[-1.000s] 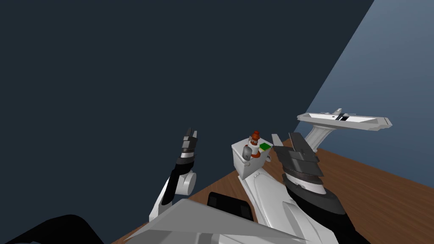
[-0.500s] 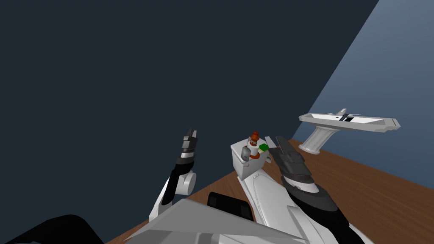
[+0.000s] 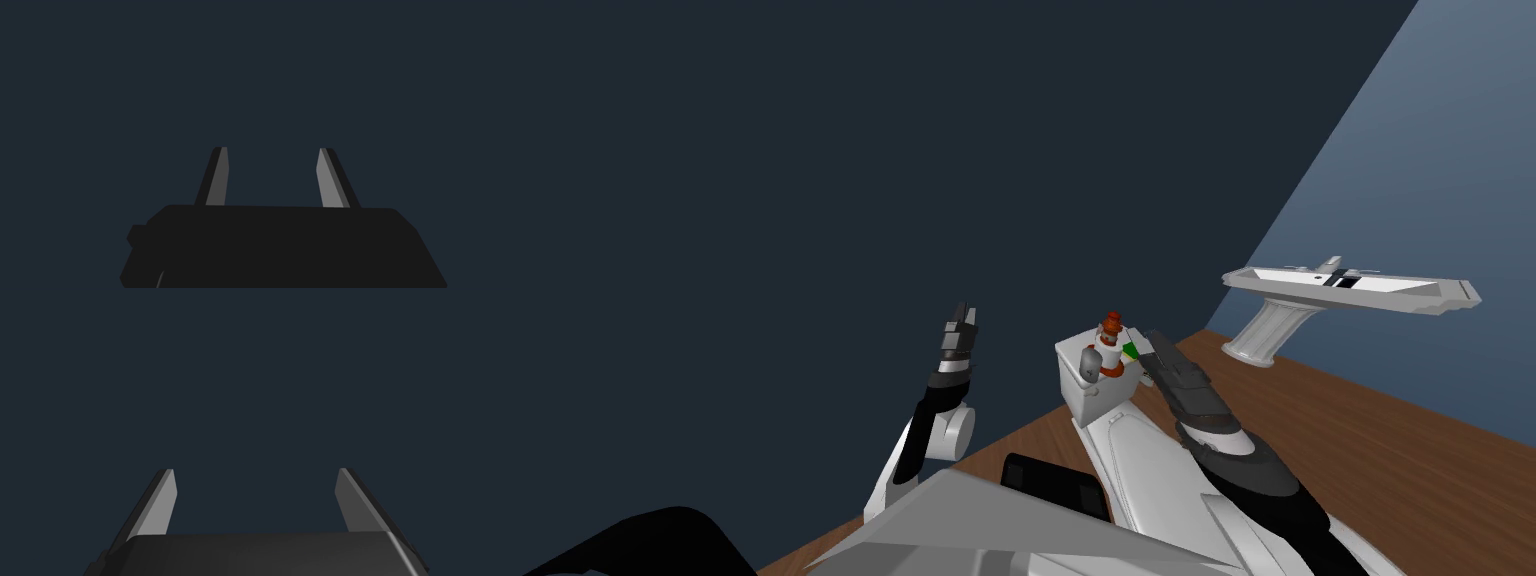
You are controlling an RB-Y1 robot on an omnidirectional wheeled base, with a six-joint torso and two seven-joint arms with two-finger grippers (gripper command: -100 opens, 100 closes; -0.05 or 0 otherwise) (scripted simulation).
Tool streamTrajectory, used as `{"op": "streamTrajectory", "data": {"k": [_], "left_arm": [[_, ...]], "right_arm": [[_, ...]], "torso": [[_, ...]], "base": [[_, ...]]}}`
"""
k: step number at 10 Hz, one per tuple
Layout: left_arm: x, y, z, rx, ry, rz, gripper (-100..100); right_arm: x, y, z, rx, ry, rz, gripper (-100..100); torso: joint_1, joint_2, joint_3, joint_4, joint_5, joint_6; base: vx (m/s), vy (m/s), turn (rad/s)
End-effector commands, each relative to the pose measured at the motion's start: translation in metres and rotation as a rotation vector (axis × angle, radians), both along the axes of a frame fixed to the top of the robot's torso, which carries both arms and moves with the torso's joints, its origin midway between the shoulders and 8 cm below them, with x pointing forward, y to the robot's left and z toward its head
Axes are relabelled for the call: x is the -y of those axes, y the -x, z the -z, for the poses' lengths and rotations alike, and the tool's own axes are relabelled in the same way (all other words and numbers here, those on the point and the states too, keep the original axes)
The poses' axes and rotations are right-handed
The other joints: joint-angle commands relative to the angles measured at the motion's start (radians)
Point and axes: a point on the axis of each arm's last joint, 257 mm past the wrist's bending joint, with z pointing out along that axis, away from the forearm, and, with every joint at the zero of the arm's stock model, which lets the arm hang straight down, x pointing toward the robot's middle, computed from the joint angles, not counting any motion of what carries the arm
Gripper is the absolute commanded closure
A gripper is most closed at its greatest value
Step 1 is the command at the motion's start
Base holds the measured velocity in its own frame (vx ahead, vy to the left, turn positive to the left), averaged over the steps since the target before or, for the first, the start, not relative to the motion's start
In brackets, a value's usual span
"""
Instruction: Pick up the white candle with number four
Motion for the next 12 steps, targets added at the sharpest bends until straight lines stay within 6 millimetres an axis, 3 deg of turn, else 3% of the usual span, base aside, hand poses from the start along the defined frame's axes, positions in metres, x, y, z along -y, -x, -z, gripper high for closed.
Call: {"op": "streamTrajectory", "data": {"k": [1, 4, 12], "left_arm": [[0.000, 0.000, 0.000, 0.000, 0.000, 0.000, 0], [0.000, 0.000, 0.000, 0.000, 0.000, 0.000, 0], [0.000, 0.000, 0.000, 0.000, 0.000, 0.000, 0]], "right_arm": [[-0.005, -0.001, 0.013, -0.019, 0.056, -0.028, -100], [-0.010, -0.001, 0.027, -0.042, 0.125, -0.060, -100], [-0.014, 0.001, 0.088, -0.140, 0.392, -0.169, -100]], "torso": [[0.000, 0.000, 0.000, 0.000, 0.000, 0.000], [0.000, -0.001, 0.000, 0.000, 0.000, 0.000], [0.001, -0.001, 0.000, 0.000, 0.000, 0.000]], "base": [[0.011, -0.027, 0.043], [0.013, -0.027, 0.031], [0.014, -0.019, 0.043]]}}
